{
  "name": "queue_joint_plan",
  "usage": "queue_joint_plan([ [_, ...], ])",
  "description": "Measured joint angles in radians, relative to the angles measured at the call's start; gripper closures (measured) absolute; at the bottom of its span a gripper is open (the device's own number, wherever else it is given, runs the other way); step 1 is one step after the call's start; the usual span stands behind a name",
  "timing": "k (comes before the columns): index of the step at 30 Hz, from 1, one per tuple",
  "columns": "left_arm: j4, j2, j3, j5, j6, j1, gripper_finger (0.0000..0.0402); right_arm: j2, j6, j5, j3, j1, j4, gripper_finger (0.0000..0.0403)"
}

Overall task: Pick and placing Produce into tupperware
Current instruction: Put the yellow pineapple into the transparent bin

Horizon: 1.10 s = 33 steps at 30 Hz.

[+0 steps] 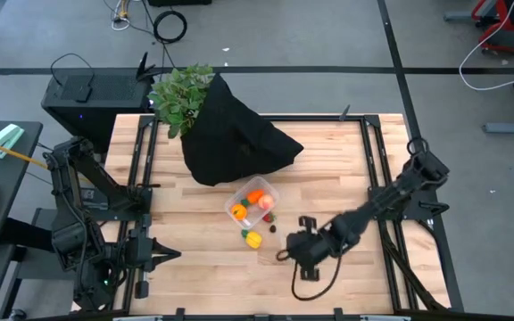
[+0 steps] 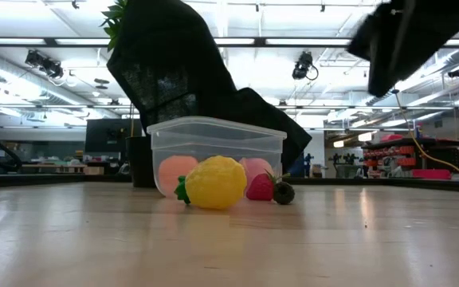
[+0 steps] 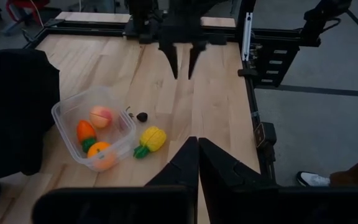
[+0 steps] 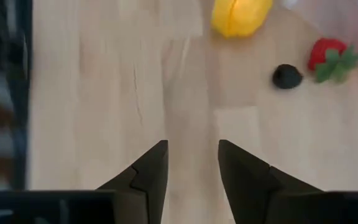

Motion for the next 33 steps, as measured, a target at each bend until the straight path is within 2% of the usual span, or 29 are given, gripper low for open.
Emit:
queue_joint_plan([
  [4,0.003,0.0,0.0,0.001,0.002,0.001,0.0375,0.0,0.295,0.147,-0.085,0.042,0.184,0.0255],
  [6,0.006,0.007,0.0,0.001,0.041,0.014,0.037,0.0,0.376,0.219,-0.094,0.054,0.192,0.0255],
  [8,0.022,0.024,0.0,0.002,0.123,0.038,0.0363,0.0,0.392,0.258,-0.093,0.058,0.191,0.0256],
  [11,0.089,0.051,0.0,0.066,0.285,0.107,0.0349,0.0,0.381,0.266,-0.083,0.057,0.187,0.0257],
  [15,0.213,0.104,0.0,0.305,0.556,0.269,0.0325,0.0,0.396,0.258,-0.082,0.057,0.16,0.0258],
  [17,0.246,0.13,0.0,0.38,0.663,0.338,0.0312,0.0,0.426,0.241,-0.082,0.058,0.125,0.0258],
  [23,0.373,0.2,0.0,0.524,0.964,0.492,0.0271,0.0,0.481,0.145,-0.082,0.107,0.021,0.0258],
  [26,0.453,0.241,0.0,0.576,1.135,0.547,0.0249,0.0,0.486,0.139,-0.082,0.151,-0.018,0.0258],
  [29,0.511,0.288,0.0,0.611,1.204,0.598,0.0227,0.0,0.52,0.141,-0.082,0.2,-0.058,0.0258],
  [33,0.506,0.368,0.0,0.76,1.19,0.664,0.0198,0.001,0.576,0.184,-0.082,0.259,-0.091,0.0258],
])
